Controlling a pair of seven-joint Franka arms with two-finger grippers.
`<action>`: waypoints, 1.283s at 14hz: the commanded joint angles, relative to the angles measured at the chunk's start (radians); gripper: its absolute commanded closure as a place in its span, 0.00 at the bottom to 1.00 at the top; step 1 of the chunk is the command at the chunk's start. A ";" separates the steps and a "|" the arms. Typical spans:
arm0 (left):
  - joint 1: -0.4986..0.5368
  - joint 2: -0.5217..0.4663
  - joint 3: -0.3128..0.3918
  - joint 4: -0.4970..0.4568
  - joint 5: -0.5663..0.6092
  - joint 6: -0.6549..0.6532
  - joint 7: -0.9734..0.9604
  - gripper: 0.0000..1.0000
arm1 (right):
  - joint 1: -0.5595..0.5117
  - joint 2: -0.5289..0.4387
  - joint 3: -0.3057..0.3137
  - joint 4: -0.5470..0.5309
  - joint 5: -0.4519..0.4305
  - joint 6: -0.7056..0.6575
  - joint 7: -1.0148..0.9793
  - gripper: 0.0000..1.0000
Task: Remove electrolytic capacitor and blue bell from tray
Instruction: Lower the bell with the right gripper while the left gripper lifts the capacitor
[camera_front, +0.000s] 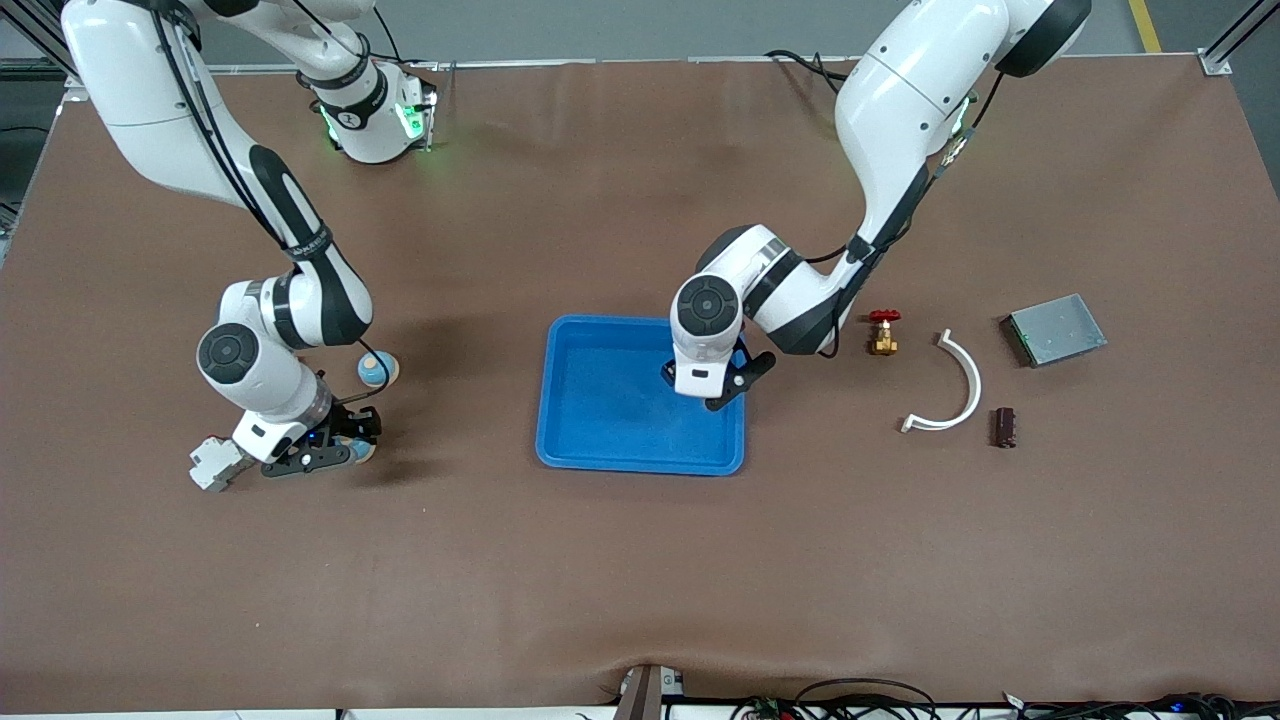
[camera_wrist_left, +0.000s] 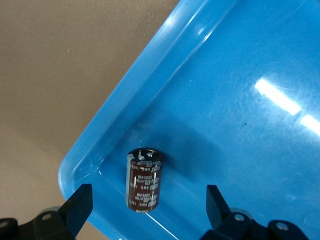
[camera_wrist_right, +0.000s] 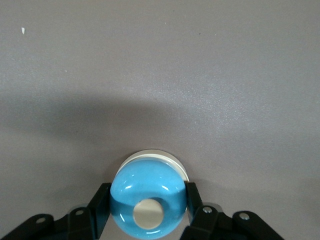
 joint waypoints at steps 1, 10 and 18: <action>-0.007 0.011 0.004 -0.006 0.018 0.026 -0.011 0.00 | -0.026 0.012 0.023 -0.004 0.002 0.021 -0.016 1.00; -0.008 0.033 0.004 -0.004 0.028 0.041 -0.011 0.00 | -0.036 0.018 0.035 -0.002 0.002 0.025 -0.016 1.00; -0.010 0.036 0.004 0.006 0.038 0.047 -0.029 0.31 | -0.040 0.030 0.035 0.005 0.049 0.025 -0.016 0.00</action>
